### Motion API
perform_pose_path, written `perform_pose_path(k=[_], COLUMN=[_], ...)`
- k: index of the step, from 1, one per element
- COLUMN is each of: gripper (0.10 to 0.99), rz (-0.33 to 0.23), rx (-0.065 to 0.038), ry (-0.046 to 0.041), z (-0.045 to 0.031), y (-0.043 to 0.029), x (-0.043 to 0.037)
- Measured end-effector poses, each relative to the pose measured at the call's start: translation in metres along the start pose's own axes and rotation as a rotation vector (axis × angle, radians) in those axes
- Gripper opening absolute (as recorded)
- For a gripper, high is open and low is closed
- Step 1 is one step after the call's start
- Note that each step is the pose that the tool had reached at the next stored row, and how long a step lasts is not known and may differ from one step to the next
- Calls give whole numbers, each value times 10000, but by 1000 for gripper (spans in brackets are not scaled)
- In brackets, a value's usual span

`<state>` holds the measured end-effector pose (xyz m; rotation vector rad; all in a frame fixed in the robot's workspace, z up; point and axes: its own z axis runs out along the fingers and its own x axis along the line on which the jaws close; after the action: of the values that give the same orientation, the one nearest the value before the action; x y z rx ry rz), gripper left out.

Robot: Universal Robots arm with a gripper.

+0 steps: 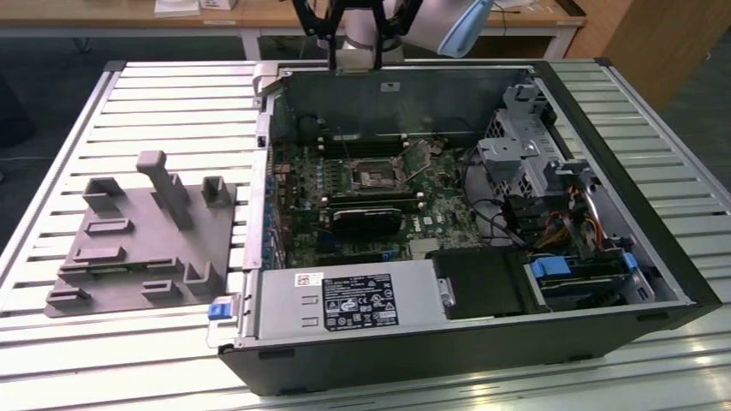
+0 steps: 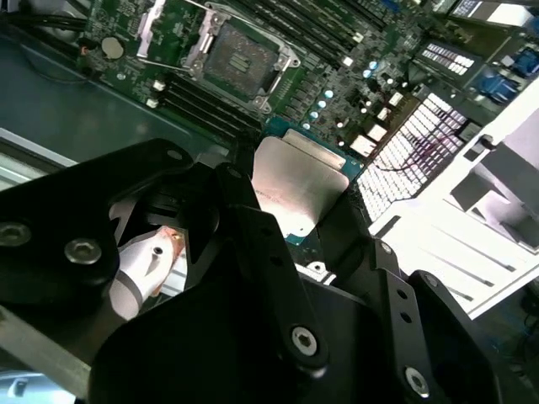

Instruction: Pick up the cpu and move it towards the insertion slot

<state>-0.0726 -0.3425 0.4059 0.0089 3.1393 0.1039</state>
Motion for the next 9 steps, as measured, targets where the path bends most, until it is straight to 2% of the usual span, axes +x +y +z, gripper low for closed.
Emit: perform_pose_path(k=[9], gripper=[545], rz=[1], rx=[1], ry=[0], z=[37], y=[167], x=[-201])
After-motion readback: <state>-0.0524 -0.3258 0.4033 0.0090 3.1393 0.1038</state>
